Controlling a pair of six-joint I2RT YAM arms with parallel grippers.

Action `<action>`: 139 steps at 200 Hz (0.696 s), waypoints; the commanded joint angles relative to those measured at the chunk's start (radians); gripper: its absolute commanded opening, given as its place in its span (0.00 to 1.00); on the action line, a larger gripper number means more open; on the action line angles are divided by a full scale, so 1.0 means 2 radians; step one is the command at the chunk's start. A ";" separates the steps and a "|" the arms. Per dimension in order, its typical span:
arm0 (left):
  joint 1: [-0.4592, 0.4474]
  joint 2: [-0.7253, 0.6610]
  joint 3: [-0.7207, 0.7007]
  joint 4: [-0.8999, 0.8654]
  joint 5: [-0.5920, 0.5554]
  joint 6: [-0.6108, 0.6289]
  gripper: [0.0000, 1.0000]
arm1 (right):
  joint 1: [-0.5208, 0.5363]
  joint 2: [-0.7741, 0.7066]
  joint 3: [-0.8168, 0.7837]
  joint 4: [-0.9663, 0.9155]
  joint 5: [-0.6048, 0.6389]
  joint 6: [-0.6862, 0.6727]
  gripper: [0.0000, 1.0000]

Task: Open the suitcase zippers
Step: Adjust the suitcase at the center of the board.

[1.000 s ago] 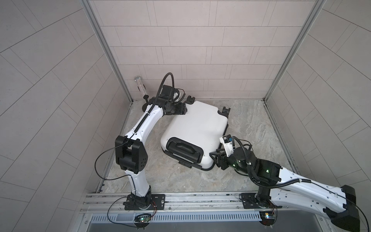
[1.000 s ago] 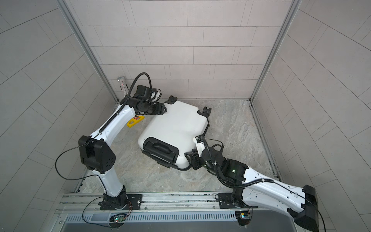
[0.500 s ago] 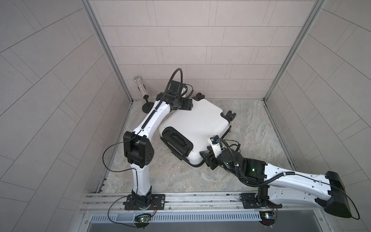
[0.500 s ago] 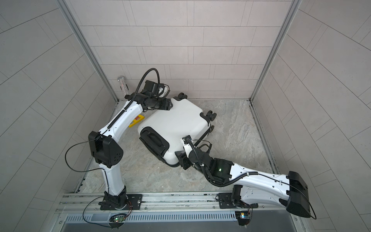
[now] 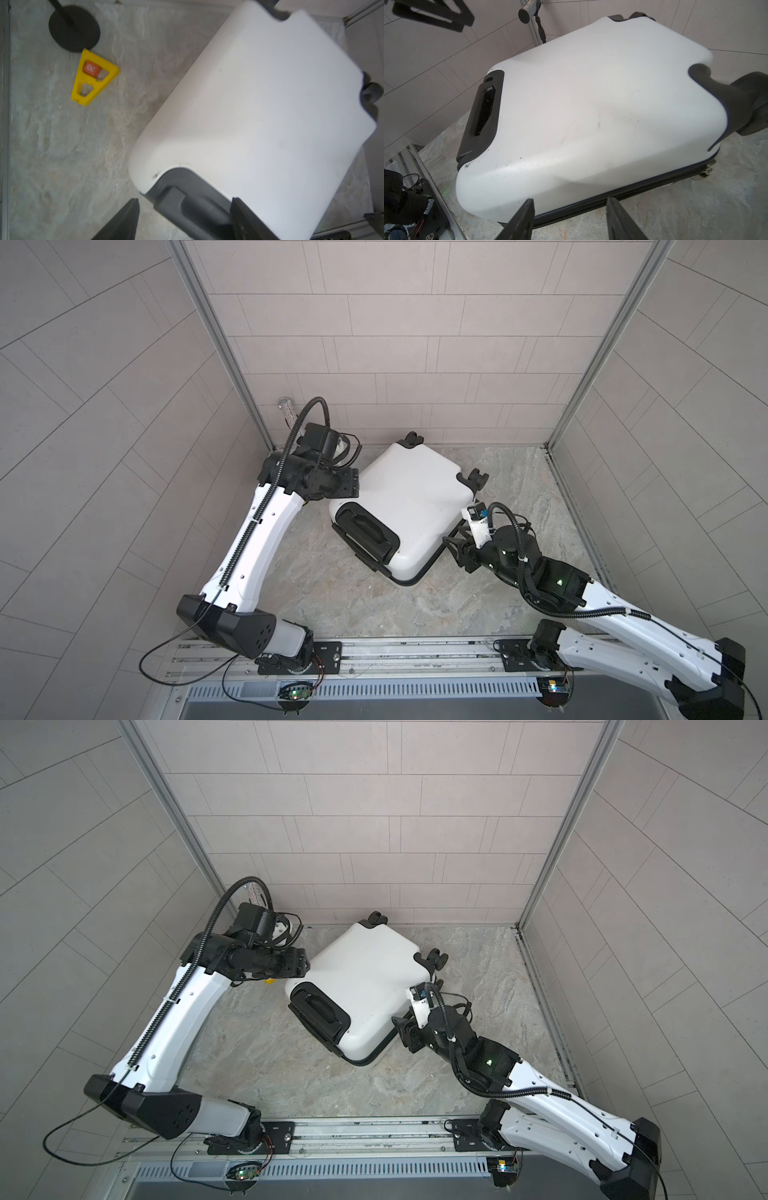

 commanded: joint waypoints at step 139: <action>0.060 -0.106 -0.203 0.022 0.167 -0.208 0.68 | -0.108 -0.027 -0.017 -0.028 -0.111 -0.031 0.59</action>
